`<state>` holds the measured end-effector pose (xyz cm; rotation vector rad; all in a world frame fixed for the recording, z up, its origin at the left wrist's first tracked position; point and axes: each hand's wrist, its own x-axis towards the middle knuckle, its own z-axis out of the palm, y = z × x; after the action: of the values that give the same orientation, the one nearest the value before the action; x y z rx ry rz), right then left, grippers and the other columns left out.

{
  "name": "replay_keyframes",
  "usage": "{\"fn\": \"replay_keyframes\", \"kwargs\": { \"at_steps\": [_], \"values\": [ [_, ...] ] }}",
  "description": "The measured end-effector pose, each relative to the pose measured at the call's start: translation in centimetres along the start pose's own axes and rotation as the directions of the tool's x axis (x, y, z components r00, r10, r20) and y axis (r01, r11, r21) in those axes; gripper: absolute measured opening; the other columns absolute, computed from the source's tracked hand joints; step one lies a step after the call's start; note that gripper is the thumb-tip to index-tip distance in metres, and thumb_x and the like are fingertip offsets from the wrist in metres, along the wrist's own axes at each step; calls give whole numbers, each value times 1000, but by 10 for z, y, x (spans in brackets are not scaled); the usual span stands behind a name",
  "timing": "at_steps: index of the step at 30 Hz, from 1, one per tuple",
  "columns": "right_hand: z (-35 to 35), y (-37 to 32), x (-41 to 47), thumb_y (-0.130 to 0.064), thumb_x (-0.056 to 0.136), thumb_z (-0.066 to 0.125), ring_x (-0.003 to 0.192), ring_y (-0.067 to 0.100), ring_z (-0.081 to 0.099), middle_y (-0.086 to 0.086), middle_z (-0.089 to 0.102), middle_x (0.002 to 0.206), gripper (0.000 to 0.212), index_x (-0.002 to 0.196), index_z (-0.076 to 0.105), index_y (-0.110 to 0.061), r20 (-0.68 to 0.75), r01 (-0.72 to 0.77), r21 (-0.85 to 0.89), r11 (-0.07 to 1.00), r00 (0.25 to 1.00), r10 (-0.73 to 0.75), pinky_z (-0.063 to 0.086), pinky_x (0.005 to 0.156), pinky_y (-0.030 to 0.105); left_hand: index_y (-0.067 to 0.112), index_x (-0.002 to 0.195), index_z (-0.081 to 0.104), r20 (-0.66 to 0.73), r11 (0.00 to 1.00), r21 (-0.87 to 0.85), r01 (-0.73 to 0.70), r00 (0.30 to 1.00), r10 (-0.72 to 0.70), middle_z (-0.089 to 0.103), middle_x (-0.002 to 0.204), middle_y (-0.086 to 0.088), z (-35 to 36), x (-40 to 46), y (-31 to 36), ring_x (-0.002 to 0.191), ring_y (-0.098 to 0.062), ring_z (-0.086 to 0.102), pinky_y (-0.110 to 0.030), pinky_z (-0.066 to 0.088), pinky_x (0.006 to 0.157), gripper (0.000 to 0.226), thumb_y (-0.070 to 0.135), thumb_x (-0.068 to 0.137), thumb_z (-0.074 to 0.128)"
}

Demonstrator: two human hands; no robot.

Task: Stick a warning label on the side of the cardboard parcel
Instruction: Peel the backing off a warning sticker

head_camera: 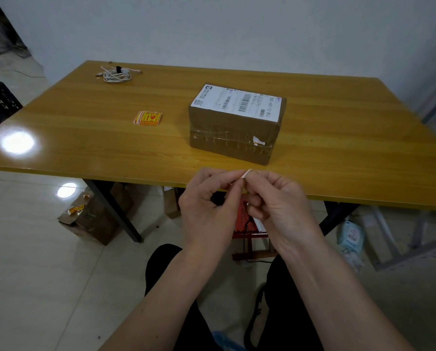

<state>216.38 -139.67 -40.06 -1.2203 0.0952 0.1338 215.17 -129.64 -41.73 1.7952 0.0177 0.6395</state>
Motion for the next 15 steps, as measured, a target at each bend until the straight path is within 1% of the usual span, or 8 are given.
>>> {"fn": "replay_keyframes", "kwargs": {
  "at_steps": [3,5,8,11,12,15],
  "values": [
    [-1,1,1,-7,89,58,46,7,35,1,41,54,27,62,58,-10,-19,13,-41,999,1000,-13,29,38,17,23,85,75,0,997,-49,61,998,-61,65,79,8,0,2,4,77,0,59,-6,44,72,18,8,76,74],
    [-2,1,1,-8,89,59,46,6,36,2,41,54,23,67,60,-7,-31,15,-53,999,999,-17,30,38,16,24,86,75,37,995,-44,93,995,-91,68,82,7,-1,2,7,78,0,60,-5,44,72,16,11,76,74],
    [-3,0,1,-8,89,59,45,6,37,0,44,52,20,70,62,-6,-51,36,-110,993,998,-42,31,39,15,30,85,73,89,987,-47,154,985,-149,70,79,15,-2,2,11,79,5,62,-3,44,70,15,17,78,73],
    [-4,0,0,-8,88,61,43,2,40,-6,51,48,15,74,64,-4,-58,86,-211,974,993,-100,34,40,14,29,80,73,120,962,-104,252,964,-239,71,71,21,-2,3,14,74,9,64,-3,45,66,8,21,78,72],
    [-5,1,0,-8,88,61,42,1,42,-7,52,49,15,74,63,-4,-47,108,-249,962,991,-124,35,41,13,28,77,73,124,952,-123,280,956,-265,71,72,20,-2,4,14,73,7,65,-5,46,65,7,21,78,71],
    [-7,1,0,-8,87,62,41,0,44,-11,53,49,19,69,62,-8,-15,159,-337,928,985,-174,37,45,10,23,71,72,123,926,-155,343,937,-327,73,72,8,-1,8,11,68,2,65,-8,49,65,10,19,80,70]
  ]
}}
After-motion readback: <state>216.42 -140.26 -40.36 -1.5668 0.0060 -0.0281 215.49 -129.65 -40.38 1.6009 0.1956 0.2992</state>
